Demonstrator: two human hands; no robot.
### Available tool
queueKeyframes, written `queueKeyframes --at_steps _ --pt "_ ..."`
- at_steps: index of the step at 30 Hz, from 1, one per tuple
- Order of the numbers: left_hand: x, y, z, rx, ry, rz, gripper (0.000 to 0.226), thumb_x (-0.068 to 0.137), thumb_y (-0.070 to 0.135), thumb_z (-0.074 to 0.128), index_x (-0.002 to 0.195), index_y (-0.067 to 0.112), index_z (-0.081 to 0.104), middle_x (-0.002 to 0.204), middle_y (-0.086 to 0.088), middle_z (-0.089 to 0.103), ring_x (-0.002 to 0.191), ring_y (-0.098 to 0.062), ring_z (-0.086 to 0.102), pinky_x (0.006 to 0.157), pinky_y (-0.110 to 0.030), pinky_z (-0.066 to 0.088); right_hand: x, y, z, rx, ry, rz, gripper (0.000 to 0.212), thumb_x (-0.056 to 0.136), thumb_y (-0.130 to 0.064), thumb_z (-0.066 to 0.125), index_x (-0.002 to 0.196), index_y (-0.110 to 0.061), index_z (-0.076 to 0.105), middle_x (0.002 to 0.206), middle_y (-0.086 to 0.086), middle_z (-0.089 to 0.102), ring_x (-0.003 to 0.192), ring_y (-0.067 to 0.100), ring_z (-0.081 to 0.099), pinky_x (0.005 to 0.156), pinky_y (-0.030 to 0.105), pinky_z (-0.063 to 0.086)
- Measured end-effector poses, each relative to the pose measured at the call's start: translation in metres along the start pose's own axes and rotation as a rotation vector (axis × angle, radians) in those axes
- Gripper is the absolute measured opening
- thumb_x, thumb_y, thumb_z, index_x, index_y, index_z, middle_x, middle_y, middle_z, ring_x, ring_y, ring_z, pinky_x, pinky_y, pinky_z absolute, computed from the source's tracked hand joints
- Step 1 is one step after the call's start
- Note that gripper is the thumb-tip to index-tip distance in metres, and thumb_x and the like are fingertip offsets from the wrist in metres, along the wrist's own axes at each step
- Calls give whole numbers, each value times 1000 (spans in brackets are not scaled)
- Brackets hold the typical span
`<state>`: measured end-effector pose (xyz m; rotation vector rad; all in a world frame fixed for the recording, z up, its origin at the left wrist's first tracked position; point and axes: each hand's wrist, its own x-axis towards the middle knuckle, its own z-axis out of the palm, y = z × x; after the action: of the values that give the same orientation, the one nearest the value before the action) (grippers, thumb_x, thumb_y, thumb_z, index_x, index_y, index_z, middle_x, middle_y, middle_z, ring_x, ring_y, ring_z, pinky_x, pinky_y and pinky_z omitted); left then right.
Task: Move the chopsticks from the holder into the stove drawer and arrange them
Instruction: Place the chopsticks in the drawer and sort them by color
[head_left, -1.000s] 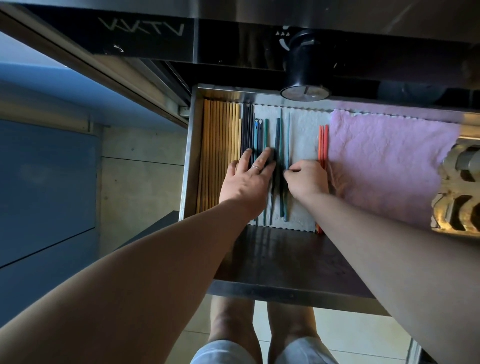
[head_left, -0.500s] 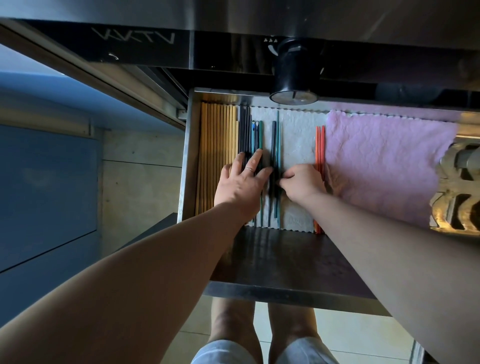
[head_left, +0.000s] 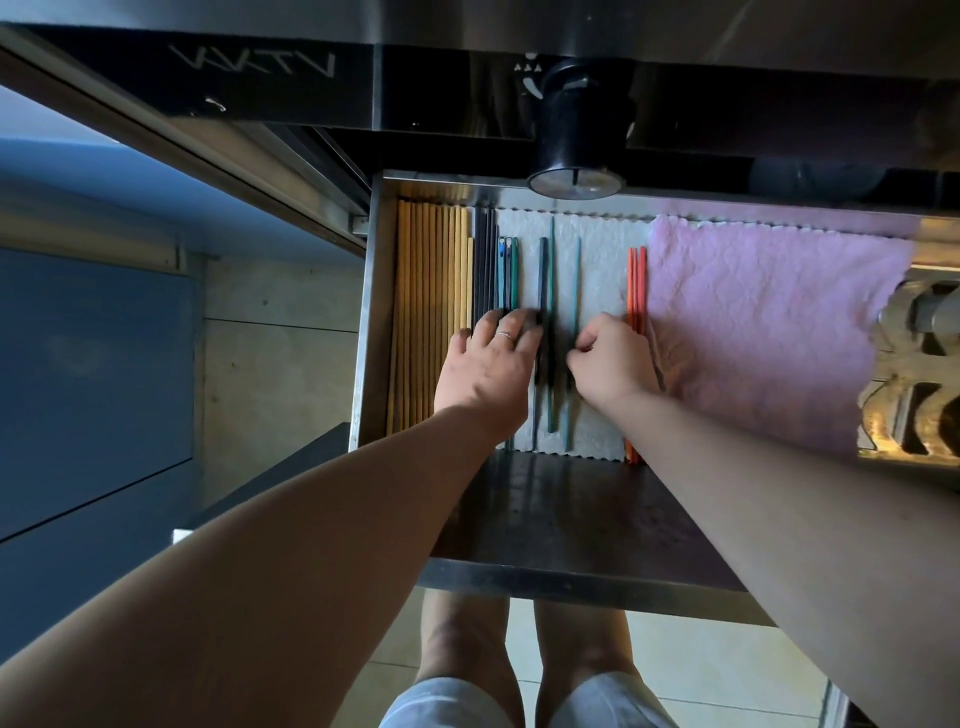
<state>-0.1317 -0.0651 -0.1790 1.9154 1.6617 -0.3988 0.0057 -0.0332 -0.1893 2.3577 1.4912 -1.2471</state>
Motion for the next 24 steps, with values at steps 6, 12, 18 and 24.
queueKeyframes --at_steps 6,12,18,24 --pt "3 -4 4 3 85 -11 67 93 18 49 153 23 21 158 6 18 140 -23 23 107 -42 31 -2 -15 7 20 -7 -172 6 86 -17 62 88 -17 68 84 3 70 78 23 64 69 28 51" --pt "-4 -11 -1 6 -13 -13 67 96 18 37 157 22 8 164 7 0 147 -22 8 114 -43 23 3 -20 8 -98 30 -126 13 91 -23 61 93 -11 66 87 5 66 77 25 59 64 25 40" --pt "-4 -20 -1 56 -37 -1 73 94 14 41 157 19 4 164 9 -6 148 -20 4 114 -42 22 4 -29 12 -266 33 -117 16 92 -22 59 81 -11 62 83 8 63 81 31 64 61 28 42" --pt "-3 -26 -2 47 -60 14 79 92 13 46 157 22 2 164 12 -8 148 -19 2 115 -43 23 10 -36 10 -70 9 71 26 82 -19 62 62 -11 48 63 4 53 64 28 57 52 23 36"
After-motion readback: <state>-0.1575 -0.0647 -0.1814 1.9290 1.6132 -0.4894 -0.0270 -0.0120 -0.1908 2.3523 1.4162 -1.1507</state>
